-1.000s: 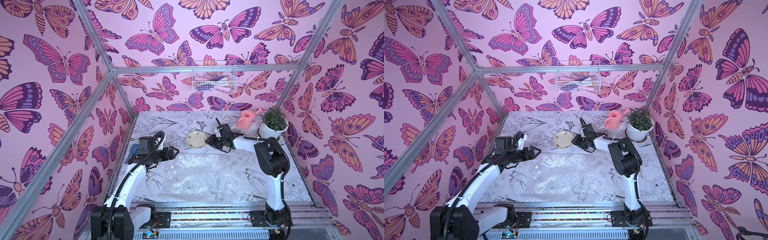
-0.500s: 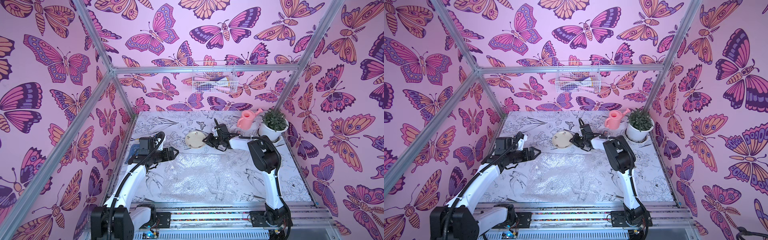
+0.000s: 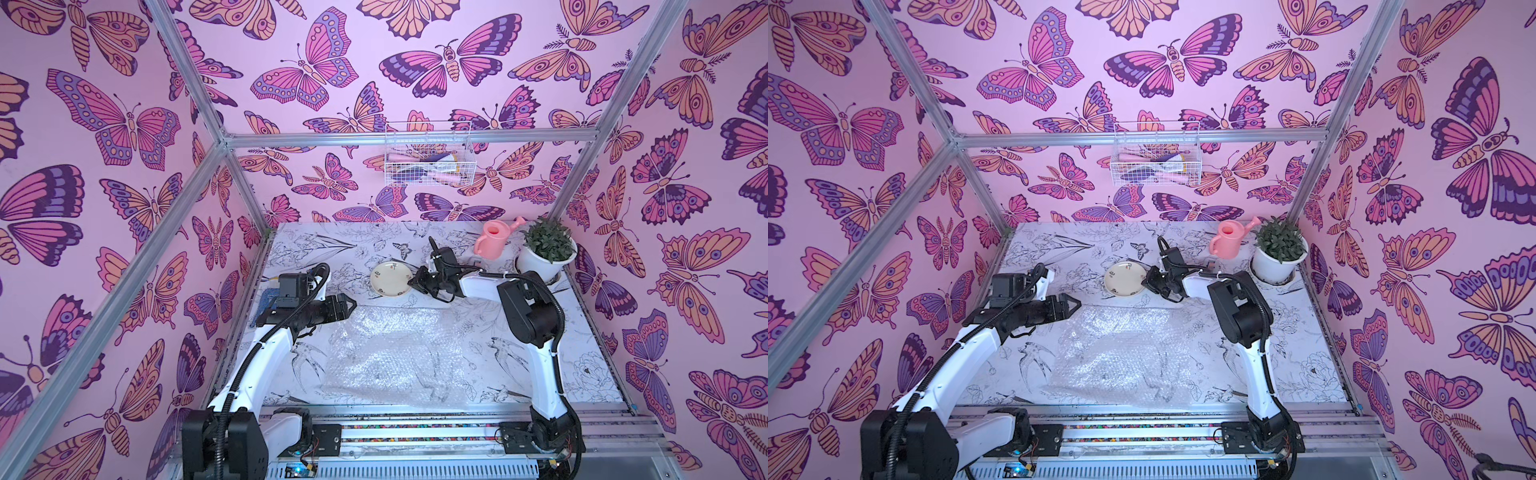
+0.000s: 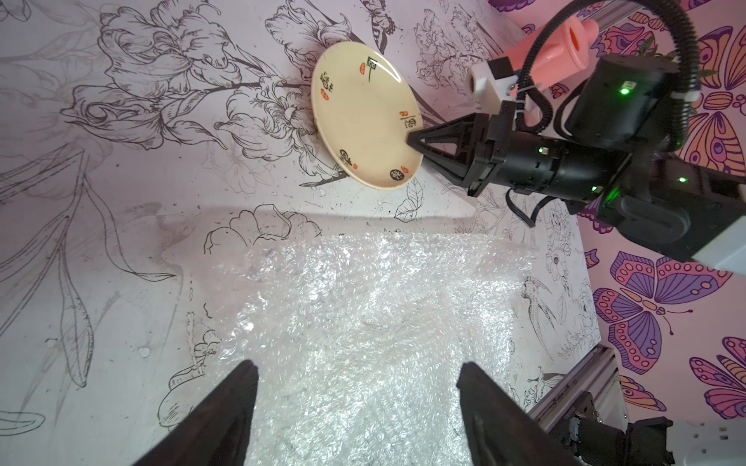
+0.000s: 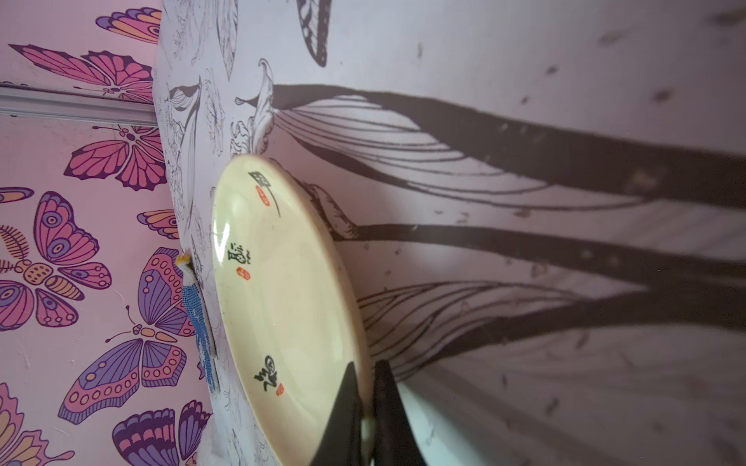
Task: Wrap dinner plates in bubble wrap
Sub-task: Pick up the plate from the center of the board, then place the plate on the bubble wrap, then adjust the bubble wrap at the center of the board.
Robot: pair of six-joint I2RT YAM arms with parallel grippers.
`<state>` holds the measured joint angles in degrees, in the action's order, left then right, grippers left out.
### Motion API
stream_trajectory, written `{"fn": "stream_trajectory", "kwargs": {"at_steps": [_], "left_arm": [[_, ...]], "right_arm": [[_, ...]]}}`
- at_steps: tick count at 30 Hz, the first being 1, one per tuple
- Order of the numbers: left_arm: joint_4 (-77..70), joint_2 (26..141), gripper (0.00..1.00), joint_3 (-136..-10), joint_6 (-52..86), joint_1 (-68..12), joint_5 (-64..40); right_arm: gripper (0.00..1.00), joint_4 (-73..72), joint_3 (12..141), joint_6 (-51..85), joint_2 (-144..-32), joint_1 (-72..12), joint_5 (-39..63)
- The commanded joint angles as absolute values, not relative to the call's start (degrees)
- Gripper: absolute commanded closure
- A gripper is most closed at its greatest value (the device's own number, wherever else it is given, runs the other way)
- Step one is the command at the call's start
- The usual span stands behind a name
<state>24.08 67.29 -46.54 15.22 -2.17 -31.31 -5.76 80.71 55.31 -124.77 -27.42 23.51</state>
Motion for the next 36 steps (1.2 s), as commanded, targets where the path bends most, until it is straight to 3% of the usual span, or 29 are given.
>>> {"fn": "stream_trajectory", "kwargs": {"at_steps": [1,11,17,24,30,36], "left_arm": [[25.0,69.0,0.21,-47.6,14.2,-2.3,-31.5],[25.8,75.4,0.27,-48.2,16.1,-4.4,-35.2],[30.1,74.7,0.26,-49.4,15.8,-5.1,-26.3],[35.8,76.9,0.26,-53.0,12.2,-5.2,-16.8],[36.1,83.6,0.27,-55.5,12.3,-5.3,-20.2],[35.4,91.0,0.42,-57.6,14.4,-5.4,-21.0]], "right_arm": [[1.00,-4.1,79.9,54.6,-116.3,-27.8,23.8],[1.00,1.6,61.3,52.7,-95.7,-34.1,26.2],[1.00,-1.5,46.1,56.1,-86.2,-43.2,21.1],[1.00,-8.8,37.1,58.3,-87.4,-47.3,18.5],[1.00,-8.3,36.3,55.2,-92.4,-47.5,15.7],[1.00,-1.2,37.8,51.3,-95.6,-47.2,11.4]]}}
